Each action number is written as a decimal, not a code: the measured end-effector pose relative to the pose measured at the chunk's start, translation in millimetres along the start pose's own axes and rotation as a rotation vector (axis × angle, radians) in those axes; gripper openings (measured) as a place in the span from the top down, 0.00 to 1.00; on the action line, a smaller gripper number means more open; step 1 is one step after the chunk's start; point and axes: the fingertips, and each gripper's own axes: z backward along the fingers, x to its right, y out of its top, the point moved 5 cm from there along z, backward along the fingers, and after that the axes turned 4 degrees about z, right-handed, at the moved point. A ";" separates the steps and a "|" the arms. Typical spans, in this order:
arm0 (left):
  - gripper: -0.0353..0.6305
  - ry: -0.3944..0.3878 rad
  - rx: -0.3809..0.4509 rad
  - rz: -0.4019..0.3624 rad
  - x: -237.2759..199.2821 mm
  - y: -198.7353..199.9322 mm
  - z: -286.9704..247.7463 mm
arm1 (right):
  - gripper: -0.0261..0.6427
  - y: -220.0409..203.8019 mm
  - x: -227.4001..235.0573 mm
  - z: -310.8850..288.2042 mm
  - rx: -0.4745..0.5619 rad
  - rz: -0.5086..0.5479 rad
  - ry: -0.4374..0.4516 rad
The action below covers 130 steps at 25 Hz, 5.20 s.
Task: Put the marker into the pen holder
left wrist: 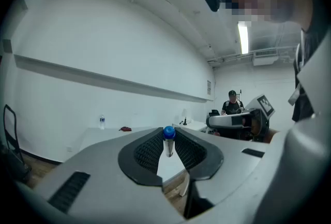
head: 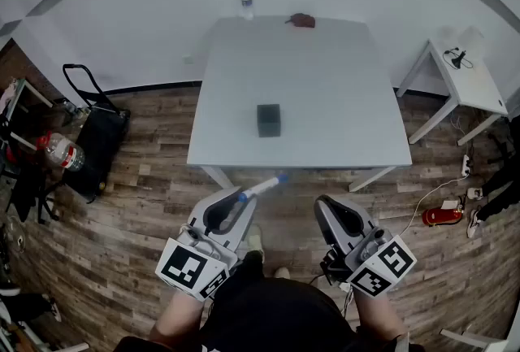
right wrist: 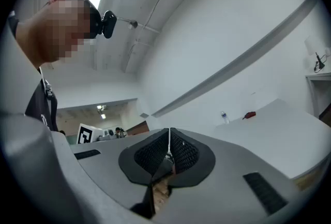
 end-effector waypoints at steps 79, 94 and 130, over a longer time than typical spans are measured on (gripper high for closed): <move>0.83 0.144 -0.686 0.141 -220.4 -196.5 -263.3 | 0.93 -21.0 228.4 -231.2 -0.251 -0.166 -0.065; 0.76 0.186 -0.577 0.127 -232.8 -161.7 -262.5 | 0.93 -19.7 223.8 -235.9 -0.240 -0.159 -0.046; 0.93 0.075 -0.124 0.032 -191.0 -5.0 -175.0 | 0.93 -21.6 122.9 -242.4 -0.211 0.146 -0.010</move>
